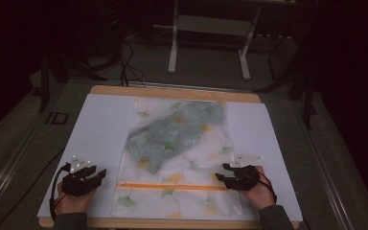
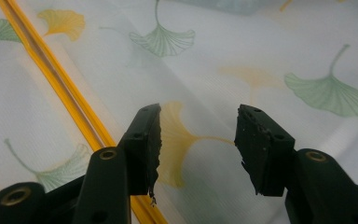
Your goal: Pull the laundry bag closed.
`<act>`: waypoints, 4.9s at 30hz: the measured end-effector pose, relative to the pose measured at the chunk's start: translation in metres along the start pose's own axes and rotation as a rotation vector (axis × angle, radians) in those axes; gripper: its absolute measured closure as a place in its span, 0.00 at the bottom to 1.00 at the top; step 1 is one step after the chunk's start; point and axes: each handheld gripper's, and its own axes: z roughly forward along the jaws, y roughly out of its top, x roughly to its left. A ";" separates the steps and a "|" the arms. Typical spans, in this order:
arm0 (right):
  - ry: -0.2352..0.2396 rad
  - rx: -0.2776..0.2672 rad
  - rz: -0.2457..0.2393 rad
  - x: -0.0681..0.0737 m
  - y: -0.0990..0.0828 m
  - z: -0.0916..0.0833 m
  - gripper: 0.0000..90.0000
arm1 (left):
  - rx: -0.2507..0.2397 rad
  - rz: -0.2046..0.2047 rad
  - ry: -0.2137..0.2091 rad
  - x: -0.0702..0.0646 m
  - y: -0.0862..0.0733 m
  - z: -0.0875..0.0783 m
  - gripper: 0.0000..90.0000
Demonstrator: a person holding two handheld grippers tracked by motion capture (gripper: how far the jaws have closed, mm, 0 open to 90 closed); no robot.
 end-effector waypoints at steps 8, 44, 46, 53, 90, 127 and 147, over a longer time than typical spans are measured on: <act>0.046 -0.002 -0.033 0.007 0.011 0.011 0.58 | -0.005 0.013 -0.010 -0.002 0.000 -0.001 0.64; 0.165 0.005 -0.162 0.049 0.060 0.056 0.61 | 0.001 0.036 -0.015 -0.004 0.002 -0.002 0.67; 0.171 0.004 -0.169 0.052 0.063 0.058 0.61 | 0.003 0.033 -0.017 -0.004 0.002 -0.002 0.67; 0.195 0.000 -0.198 0.064 0.074 0.068 0.61 | 0.000 0.033 -0.012 -0.004 0.003 -0.002 0.67; 0.302 -0.016 -0.254 0.097 0.108 0.108 0.61 | 0.004 0.014 -0.002 0.004 0.002 -0.007 0.68; 0.390 -0.019 -0.287 0.120 0.126 0.135 0.68 | 0.000 0.025 -0.012 0.004 0.002 -0.007 0.66; 0.425 -0.011 -0.312 0.143 0.139 0.153 0.77 | 0.006 0.026 -0.012 0.005 0.002 -0.008 0.66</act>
